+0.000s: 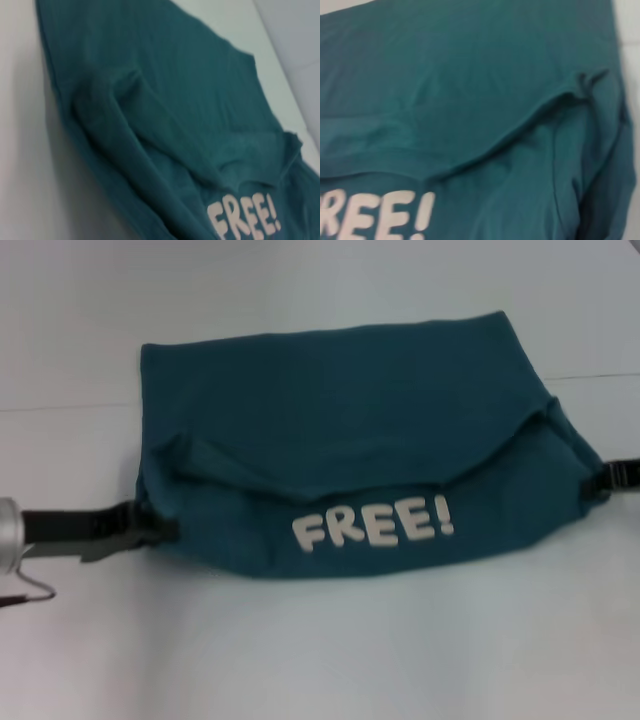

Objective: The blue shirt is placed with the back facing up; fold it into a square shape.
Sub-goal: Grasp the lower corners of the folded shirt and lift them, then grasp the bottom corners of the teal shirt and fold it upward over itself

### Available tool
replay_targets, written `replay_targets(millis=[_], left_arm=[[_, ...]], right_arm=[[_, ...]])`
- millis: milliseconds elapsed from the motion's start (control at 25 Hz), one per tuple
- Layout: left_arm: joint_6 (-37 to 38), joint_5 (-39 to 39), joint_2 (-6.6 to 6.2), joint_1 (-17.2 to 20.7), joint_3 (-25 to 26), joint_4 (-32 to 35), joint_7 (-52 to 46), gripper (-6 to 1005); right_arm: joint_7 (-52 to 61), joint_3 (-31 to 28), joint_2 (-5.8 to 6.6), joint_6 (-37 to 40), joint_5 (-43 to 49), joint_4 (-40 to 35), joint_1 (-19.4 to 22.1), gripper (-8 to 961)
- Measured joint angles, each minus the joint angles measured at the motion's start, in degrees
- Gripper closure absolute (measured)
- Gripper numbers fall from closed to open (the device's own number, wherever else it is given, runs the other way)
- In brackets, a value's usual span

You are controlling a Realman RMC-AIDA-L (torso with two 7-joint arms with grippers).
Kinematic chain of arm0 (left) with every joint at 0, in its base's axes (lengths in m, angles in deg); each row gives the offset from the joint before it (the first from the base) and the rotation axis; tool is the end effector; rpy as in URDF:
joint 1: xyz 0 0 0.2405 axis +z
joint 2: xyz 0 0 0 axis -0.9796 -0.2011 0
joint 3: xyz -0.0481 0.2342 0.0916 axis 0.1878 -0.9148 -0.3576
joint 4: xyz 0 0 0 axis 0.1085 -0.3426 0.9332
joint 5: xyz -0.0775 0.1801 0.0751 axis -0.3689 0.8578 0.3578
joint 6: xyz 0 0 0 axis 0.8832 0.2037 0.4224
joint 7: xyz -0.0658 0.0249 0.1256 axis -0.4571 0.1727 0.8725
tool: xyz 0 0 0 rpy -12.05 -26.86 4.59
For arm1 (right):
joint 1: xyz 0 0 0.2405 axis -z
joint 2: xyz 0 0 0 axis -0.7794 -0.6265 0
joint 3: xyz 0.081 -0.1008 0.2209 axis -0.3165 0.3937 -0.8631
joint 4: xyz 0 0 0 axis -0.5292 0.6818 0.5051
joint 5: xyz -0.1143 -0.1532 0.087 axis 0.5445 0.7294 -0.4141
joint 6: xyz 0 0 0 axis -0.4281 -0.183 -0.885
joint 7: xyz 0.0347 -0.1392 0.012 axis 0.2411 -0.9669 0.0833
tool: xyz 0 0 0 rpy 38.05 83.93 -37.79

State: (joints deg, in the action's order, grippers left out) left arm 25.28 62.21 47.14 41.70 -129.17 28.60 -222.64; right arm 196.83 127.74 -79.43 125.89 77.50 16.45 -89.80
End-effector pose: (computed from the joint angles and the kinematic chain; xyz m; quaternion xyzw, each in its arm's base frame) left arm -0.2712 0.3801 0.0153 -0.7482 -0.6281 -0.1683 0.1315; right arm 0.3126 0.4015 0.0940 -0.7756 0.5611 0.0165 0.2887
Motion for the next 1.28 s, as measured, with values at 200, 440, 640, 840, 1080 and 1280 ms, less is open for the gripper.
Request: replay_targets(millis=[200, 440, 640, 840, 1080, 1280], left_arm=[[11.4, 5.9, -0.33, 2.7, 0.5, 6.4, -1.9, 964], [23.0, 9.6, -0.34, 6.0, 1.6, 11.7, -2.0, 964], [30.5, 14.4, -0.34, 7.4, 4.6, 13.4, -0.3, 964], [33.9, 16.5, -0.41, 7.7, 5.3, 13.5, 1.7, 964], [41.2, 16.0, -2.35, 5.2, 10.3, 13.2, 5.0, 964], [41.9, 16.4, -4.95, 1.9, 13.2, 13.1, 3.1, 964]], right_arm=[[1.9, -0.2, 0.07, 14.7, 0.0, -3.9, 1.7, 909], [1.6, -0.2, -0.09, 27.2, 0.3, -4.2, 4.1, 907], [0.4, 0.0, -0.27, 32.6, 0.4, -3.9, 6.5, 906], [-1.2, -2.1, -0.24, 35.1, -0.5, -4.0, 8.2, 905], [-4.8, -9.4, 2.08, 39.8, -5.5, -3.6, 8.0, 903], [-4.0, -11.2, 5.21, 40.0, -12.6, -1.9, 8.2, 902]])
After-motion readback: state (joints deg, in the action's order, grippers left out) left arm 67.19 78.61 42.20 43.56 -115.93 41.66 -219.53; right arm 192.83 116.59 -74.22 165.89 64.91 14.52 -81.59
